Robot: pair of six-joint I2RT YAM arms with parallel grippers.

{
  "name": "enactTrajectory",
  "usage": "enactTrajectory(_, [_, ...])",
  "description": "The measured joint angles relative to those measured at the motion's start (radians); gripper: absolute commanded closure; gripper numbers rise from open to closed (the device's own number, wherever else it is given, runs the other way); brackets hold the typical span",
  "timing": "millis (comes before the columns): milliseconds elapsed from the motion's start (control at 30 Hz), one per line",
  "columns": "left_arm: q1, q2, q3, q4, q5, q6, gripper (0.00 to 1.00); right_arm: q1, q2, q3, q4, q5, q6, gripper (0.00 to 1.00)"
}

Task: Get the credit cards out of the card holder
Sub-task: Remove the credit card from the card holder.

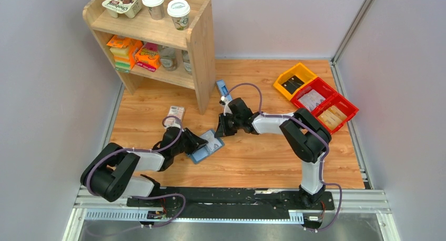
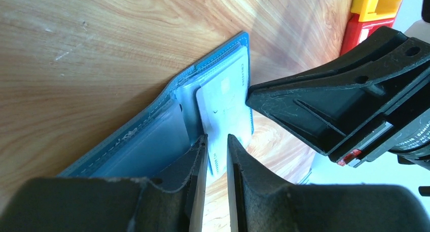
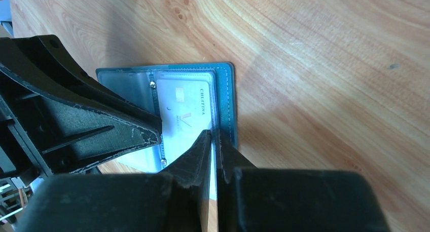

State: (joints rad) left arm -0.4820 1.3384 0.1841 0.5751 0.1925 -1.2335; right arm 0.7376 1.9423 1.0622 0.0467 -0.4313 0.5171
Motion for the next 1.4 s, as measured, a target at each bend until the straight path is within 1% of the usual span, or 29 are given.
enactTrajectory(33, [0.0,0.009,0.0,0.012,0.002,-0.002,0.77,0.0,0.0,-0.001,0.002,0.001,0.001,0.93])
enactTrajectory(100, [0.0,0.027,0.0,0.036,0.006,-0.005,0.84,-0.004,0.001,-0.001,0.008,0.003,0.002,0.93])
enactTrajectory(133, [0.0,0.033,0.0,0.044,0.007,-0.008,0.94,-0.006,0.002,-0.001,0.014,0.005,0.003,0.93])
enactTrajectory(167, [0.0,0.039,0.0,0.05,0.008,-0.009,0.98,-0.008,0.002,-0.001,0.015,0.006,0.003,0.93])
enactTrajectory(200, [0.0,0.04,0.0,0.05,0.008,-0.011,1.0,-0.01,0.004,-0.001,0.019,0.01,0.003,0.94])
enactTrajectory(333, [0.0,0.029,-0.011,0.057,0.008,-0.019,1.0,-0.011,0.007,-0.001,0.026,0.011,0.01,0.94])
enactTrajectory(433, [-0.001,-0.014,-0.014,0.026,0.003,-0.018,1.0,-0.011,0.011,-0.002,0.033,0.011,0.015,0.95])
enactTrajectory(533, [-0.003,-0.089,-0.011,-0.054,-0.01,-0.015,1.0,-0.009,0.019,-0.002,0.042,0.007,0.03,0.95])
enactTrajectory(667, [-0.006,-0.158,0.021,-0.213,-0.027,-0.006,1.0,-0.003,0.021,-0.005,0.045,0.002,0.044,0.95])
enactTrajectory(833, [-0.006,-0.2,0.064,-0.374,-0.046,0.005,1.0,-0.003,0.021,-0.009,0.051,0.002,0.059,0.95])
enactTrajectory(900, [-0.007,-0.205,0.08,-0.423,-0.051,0.01,1.0,-0.003,0.02,-0.009,0.05,0.002,0.063,0.92])
enactTrajectory(967, [-0.007,-0.205,0.096,-0.459,-0.054,0.019,0.98,-0.003,0.018,-0.01,0.049,0.002,0.063,0.9])
enactTrajectory(1067, [-0.007,-0.197,0.127,-0.502,-0.055,0.045,0.97,-0.003,0.004,-0.017,0.032,0.005,0.061,0.86])
enactTrajectory(1133, [-0.007,-0.168,0.156,-0.523,-0.052,0.066,0.98,-0.003,-0.009,-0.019,0.004,0.012,0.056,0.84])
enactTrajectory(1233, [-0.006,-0.113,0.19,-0.549,-0.045,0.095,1.0,-0.001,-0.027,-0.018,-0.039,0.021,0.042,0.83])
enactTrajectory(1333, [-0.005,-0.062,0.21,-0.561,-0.034,0.119,1.0,-0.001,-0.039,-0.015,-0.078,0.026,0.027,0.83])
enactTrajectory(1400, [0.0,-0.038,0.234,-0.568,-0.029,0.147,1.0,-0.001,-0.042,-0.007,-0.102,0.03,0.017,0.8])
